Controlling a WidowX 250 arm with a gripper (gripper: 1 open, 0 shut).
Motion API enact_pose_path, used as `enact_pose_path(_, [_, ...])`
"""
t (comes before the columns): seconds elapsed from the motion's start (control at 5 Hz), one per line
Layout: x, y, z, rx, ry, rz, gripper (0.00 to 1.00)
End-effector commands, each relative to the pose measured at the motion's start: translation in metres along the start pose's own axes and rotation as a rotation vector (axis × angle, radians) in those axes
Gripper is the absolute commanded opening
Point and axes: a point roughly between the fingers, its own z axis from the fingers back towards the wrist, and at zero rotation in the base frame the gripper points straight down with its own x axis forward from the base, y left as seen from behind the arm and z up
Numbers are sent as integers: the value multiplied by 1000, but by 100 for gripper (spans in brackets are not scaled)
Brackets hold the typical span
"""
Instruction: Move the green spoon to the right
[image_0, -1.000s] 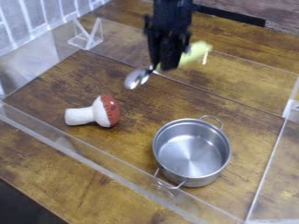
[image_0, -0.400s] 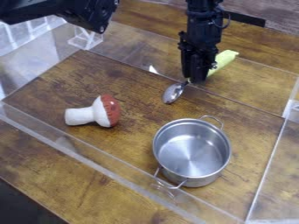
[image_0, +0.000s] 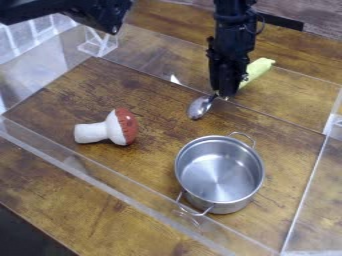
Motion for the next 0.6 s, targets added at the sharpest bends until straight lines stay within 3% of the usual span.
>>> enact_pose_path(0.0, [3, -6, 21, 28, -35, -95, 0])
enact_pose_path(0.2, [1, 0, 21, 30, -29, -134, 0])
enact_pose_path(0.4, [5, 0, 39, 35, -24, -182, 0])
